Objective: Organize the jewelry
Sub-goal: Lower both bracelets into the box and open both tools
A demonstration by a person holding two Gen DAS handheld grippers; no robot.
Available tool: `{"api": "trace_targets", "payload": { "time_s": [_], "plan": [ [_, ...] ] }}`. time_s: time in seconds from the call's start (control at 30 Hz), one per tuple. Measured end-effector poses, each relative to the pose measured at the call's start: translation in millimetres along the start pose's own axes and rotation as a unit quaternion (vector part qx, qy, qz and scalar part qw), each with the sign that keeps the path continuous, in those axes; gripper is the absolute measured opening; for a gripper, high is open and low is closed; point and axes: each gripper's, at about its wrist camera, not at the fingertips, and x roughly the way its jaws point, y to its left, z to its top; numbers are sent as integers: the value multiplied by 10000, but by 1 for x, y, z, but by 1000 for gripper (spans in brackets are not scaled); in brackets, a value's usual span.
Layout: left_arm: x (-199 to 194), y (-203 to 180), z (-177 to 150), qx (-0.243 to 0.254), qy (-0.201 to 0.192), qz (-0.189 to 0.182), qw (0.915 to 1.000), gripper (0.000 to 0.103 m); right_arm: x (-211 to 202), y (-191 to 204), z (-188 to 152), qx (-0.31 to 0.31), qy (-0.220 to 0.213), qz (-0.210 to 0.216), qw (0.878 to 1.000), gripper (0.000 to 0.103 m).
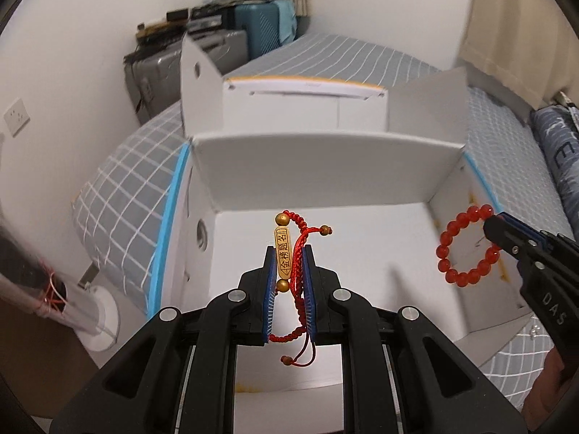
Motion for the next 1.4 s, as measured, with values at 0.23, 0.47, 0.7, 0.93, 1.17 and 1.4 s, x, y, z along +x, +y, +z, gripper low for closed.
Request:
{"api": "trace_targets", "payload": {
  "time_s": [0.23,0.47,0.7,0.93,1.17,1.4],
  "plan": [
    [32,5,-12,-65,460,-73,9989,14,39,7,-14,-25,408,-105,9991,13],
    [45,3,-16,-66,675,-19,9977,14,57,2,-23,23,683,-174,9975,13],
    [46,4,-16,-116,740,-39,9972,17,59,1,-21,38,696,-172,9974,15],
    [31,6,-13,-154,480,34,9987,56,36,-3,-14,-4,360,-220,9991,70],
    [7,8,-9,-273,128,92,9995,88,6,-7,-9,-173,9,-410,9990,91],
    [-19,-2,-6,-217,-246,47,9995,97,-24,-20,-6,-203,-314,-644,9972,96]
  ]
}}
